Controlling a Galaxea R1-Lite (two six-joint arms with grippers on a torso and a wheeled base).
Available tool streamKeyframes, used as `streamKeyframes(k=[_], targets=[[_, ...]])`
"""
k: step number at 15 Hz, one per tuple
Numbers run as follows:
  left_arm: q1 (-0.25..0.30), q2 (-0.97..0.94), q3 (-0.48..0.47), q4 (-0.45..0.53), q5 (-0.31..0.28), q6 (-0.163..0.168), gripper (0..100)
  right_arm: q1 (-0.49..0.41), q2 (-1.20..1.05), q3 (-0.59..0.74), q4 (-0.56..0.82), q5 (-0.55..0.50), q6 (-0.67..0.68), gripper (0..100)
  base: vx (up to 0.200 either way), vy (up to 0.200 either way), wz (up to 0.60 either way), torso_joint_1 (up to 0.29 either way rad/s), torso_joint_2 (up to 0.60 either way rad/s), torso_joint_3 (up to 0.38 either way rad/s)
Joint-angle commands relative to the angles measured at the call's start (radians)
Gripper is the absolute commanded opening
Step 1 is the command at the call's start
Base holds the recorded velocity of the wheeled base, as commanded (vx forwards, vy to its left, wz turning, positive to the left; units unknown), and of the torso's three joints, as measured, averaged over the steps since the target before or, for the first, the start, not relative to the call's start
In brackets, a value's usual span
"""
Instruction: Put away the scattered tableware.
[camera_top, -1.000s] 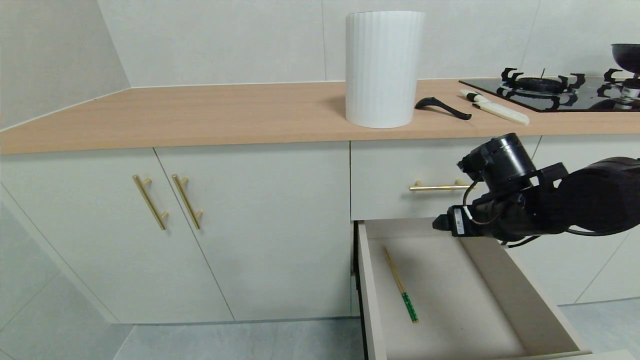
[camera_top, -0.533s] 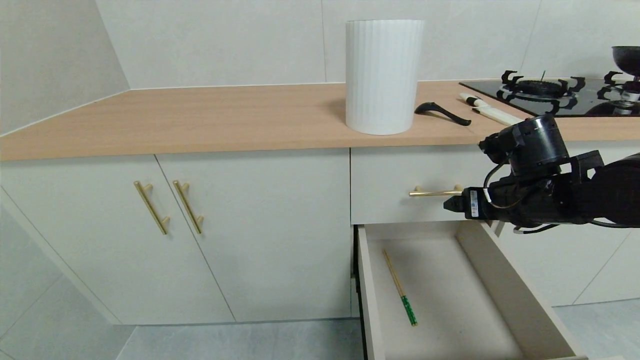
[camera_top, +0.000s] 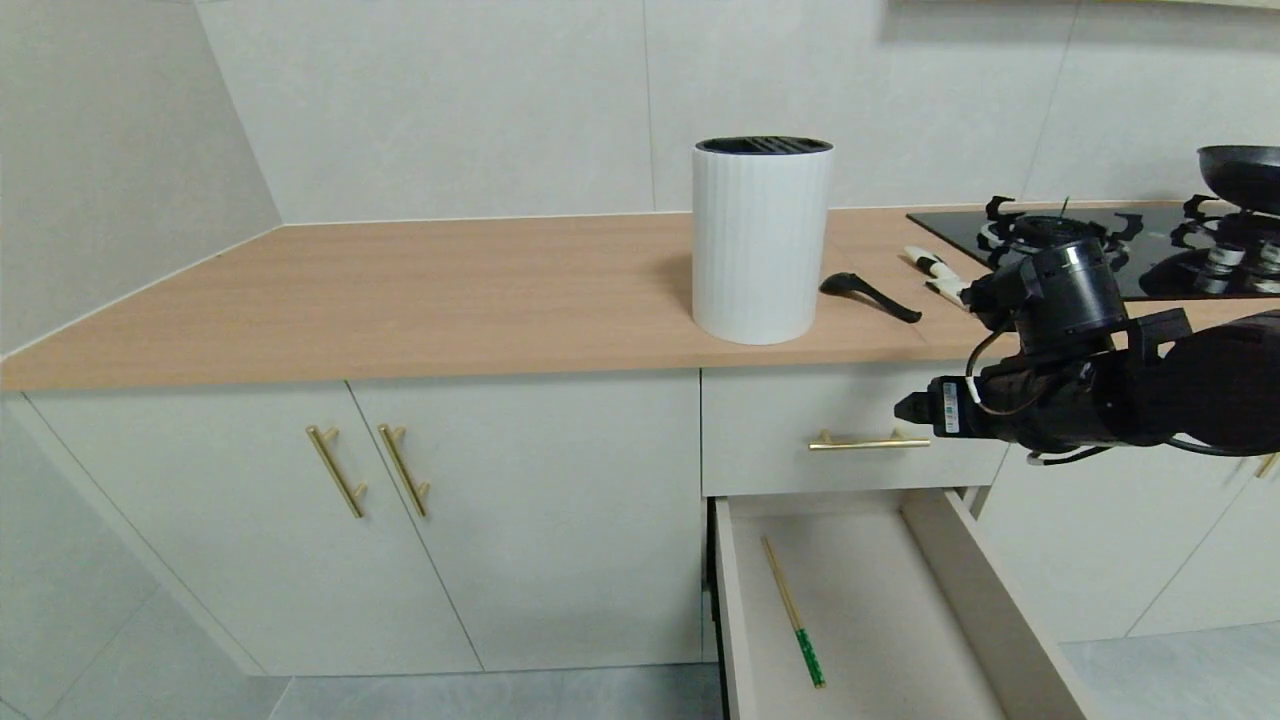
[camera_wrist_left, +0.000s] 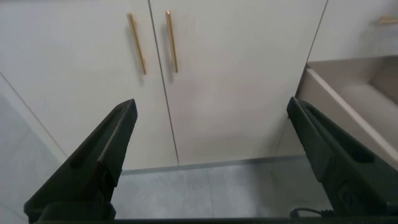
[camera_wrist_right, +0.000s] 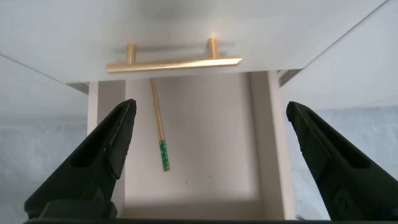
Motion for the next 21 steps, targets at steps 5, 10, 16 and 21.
streamKeyframes(k=[5, 10, 16, 21], targets=[[0.0, 0.0, 0.0, -0.001, 0.0, 0.0, 100, -0.003, 0.03, 0.029, -0.072, -0.001, -0.004, 100, 0.0, 0.0, 0.0, 0.194, -0.48, -0.287], [0.0, 0.0, 0.0, -0.001, 0.0, 0.0, 100, -0.005, 0.053, 0.033, -0.078, -0.002, -0.018, 100, 0.0, 0.0, 0.0, 0.213, -0.48, -0.276], [0.0, 0.0, 0.0, -0.001, 0.0, 0.0, 100, -0.034, 0.088, 0.032, -0.146, 0.001, -0.081, 100, 0.0, 0.0, 0.0, 0.04, -0.08, -0.044], [0.0, 0.0, 0.0, -0.001, 0.0, 0.0, 100, -0.106, 0.136, -0.134, -0.189, 0.249, -0.182, 100, 0.0, 0.0, 0.0, 0.0, 0.0, 0.0]])
